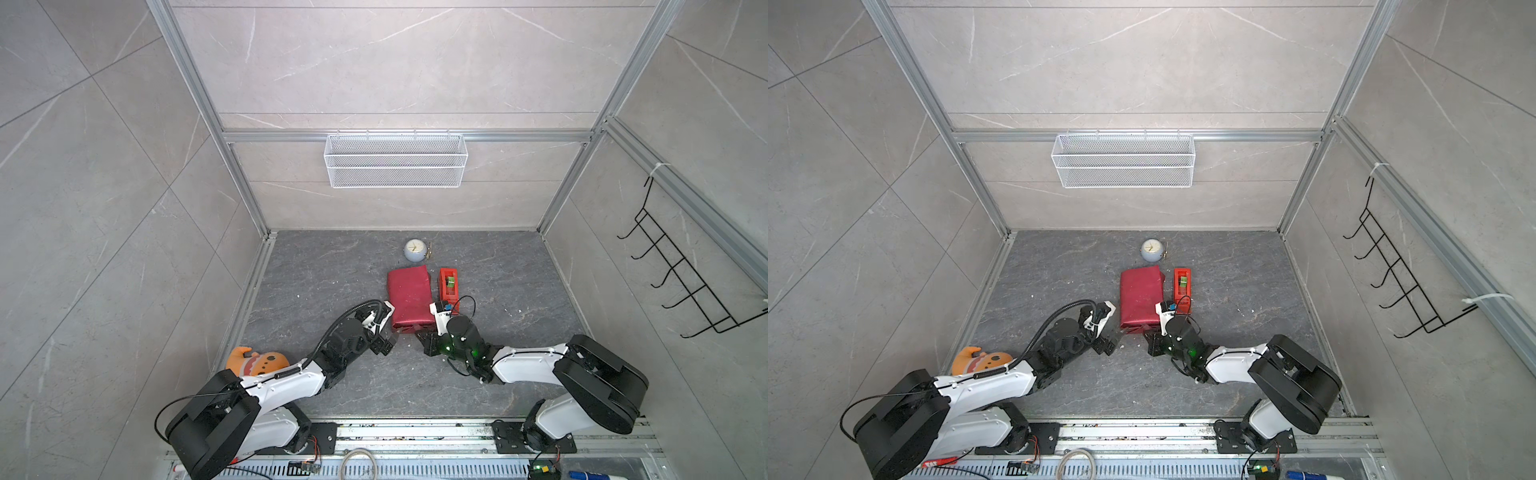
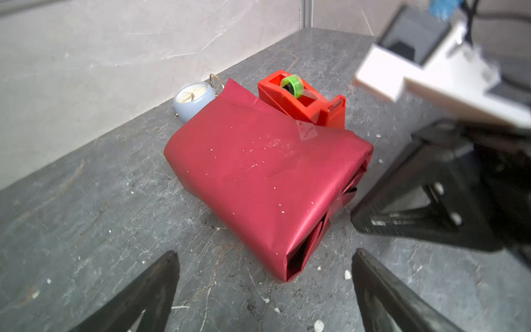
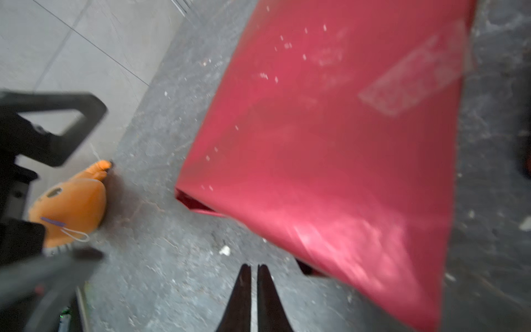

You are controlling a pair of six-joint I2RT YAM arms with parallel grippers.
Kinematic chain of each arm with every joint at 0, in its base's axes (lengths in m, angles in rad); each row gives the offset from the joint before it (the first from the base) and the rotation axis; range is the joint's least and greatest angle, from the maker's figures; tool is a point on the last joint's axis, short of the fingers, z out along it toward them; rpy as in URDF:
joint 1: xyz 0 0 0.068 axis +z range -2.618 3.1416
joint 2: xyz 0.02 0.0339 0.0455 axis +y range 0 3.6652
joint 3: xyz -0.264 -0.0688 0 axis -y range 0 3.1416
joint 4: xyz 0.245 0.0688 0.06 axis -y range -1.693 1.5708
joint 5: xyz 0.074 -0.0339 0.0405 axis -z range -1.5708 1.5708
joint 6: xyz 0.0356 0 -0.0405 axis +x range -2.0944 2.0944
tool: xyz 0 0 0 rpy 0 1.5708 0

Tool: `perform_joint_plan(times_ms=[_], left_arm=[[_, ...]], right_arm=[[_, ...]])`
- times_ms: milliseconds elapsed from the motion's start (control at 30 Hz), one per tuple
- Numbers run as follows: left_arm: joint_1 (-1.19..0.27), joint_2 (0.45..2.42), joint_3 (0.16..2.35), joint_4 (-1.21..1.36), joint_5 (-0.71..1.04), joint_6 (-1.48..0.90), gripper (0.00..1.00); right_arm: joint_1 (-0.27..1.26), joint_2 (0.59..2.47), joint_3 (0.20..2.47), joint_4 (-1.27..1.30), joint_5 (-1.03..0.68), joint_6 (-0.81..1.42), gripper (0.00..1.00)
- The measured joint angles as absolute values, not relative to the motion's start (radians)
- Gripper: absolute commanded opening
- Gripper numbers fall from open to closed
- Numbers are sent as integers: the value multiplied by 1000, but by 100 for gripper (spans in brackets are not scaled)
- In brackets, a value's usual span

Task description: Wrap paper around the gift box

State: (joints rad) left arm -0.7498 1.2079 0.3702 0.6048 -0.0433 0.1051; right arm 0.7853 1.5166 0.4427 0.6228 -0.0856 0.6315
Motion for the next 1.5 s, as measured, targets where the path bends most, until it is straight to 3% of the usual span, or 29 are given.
perform_joint_plan(times_ms=[200,400,533,633,767,1033,1500], left_arm=[[-730,1182,468,471,-102,-83,94],[-615,1196,671,207,-82,-354,98],[-533,1276,767,140,9,-497,98],[-491,1365,819,107,76,-567,98],[-464,1483,889,78,142,-632,98],[-460,1657,987,77,220,-723,98],[-465,1877,1077,153,358,-844,94]], right_arm=[[785,1524,443,598,-70,609,15],[775,1286,479,310,-60,558,30],[666,1203,621,149,-97,534,41],[572,1276,748,67,-140,527,57],[513,1456,909,-14,-193,529,65],[501,1731,1125,-130,-224,538,71],[495,1871,1209,-162,-257,569,75]])
